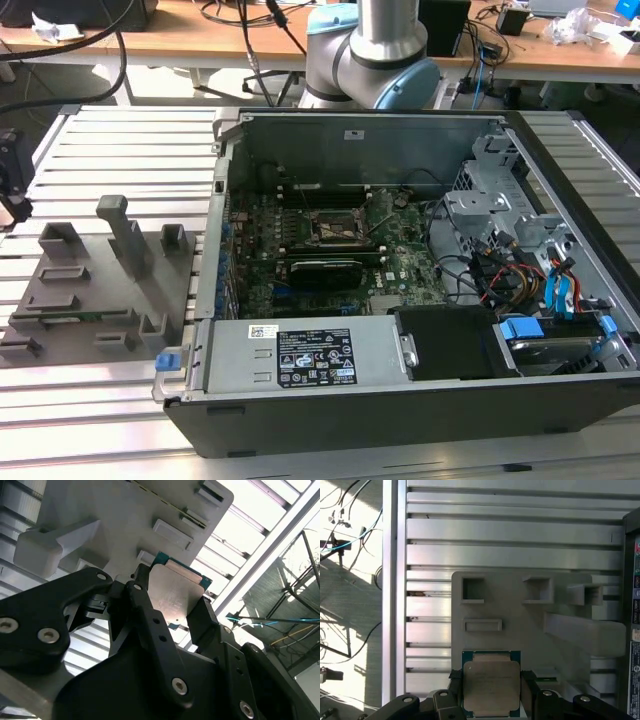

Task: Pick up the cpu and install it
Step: 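Pick up the cpu and move it towards the insertion slot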

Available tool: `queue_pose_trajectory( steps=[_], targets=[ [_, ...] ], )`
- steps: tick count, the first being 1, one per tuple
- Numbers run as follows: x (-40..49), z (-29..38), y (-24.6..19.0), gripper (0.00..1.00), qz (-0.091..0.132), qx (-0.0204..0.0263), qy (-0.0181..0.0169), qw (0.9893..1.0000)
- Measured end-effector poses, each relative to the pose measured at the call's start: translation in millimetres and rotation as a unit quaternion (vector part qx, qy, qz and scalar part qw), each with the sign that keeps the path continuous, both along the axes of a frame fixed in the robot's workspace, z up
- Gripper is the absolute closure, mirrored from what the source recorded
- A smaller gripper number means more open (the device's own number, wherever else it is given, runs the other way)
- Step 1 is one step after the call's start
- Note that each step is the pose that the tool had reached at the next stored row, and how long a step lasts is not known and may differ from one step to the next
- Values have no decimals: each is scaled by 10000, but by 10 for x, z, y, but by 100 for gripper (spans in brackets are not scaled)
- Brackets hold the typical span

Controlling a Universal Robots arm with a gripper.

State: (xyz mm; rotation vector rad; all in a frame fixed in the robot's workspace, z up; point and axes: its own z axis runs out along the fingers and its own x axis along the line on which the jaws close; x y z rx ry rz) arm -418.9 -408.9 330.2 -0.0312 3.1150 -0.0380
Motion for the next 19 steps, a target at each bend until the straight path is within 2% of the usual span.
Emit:
queue_pose_trajectory(
  steps=[4, 14, 19],
  targets=[
    [0, 35, 0, 45, 0, 0, 0, 10000],
    [0, 182, 0, 45, 0, 0, 0, 10000],
    [0, 295, 0, 45, 0, 0, 0, 10000]
  ],
)
